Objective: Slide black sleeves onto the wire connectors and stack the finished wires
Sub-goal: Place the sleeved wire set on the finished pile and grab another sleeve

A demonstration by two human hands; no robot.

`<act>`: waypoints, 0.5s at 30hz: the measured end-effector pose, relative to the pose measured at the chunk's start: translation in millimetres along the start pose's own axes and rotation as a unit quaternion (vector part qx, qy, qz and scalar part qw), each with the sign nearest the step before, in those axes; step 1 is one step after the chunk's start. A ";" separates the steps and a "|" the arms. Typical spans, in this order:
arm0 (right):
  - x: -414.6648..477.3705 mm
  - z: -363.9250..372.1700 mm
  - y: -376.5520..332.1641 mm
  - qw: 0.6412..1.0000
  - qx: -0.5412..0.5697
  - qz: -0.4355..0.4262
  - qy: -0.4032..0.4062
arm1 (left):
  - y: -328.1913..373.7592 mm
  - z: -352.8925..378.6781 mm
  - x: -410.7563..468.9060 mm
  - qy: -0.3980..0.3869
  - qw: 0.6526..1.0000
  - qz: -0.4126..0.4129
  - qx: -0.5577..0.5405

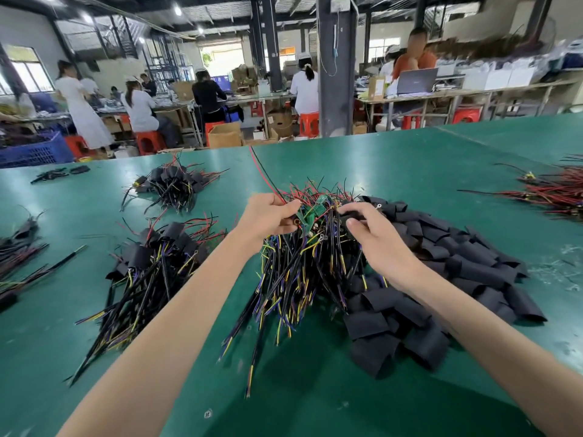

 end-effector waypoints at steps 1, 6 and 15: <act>3.0 4.4 -2.0 0.999 0.039 0.008 -0.018 | -1.8 1.5 -0.6 0.000 1.000 0.004 -0.013; 34.7 17.3 -8.3 0.964 0.230 0.084 -0.106 | -5.2 5.1 -1.1 -0.009 0.997 0.028 -0.068; 62.9 33.3 -1.3 0.938 0.309 0.089 -0.128 | -15.5 -0.5 -3.4 -0.024 0.990 0.046 -0.135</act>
Point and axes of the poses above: each hand's wrist, its own x-axis towards the middle knuckle, its own z-axis out of the palm, y = z × x, the point moved 4 cm from there along x, towards the middle knuckle, and after that the axes turned 11 degrees about -y, right-handed, at the moved point
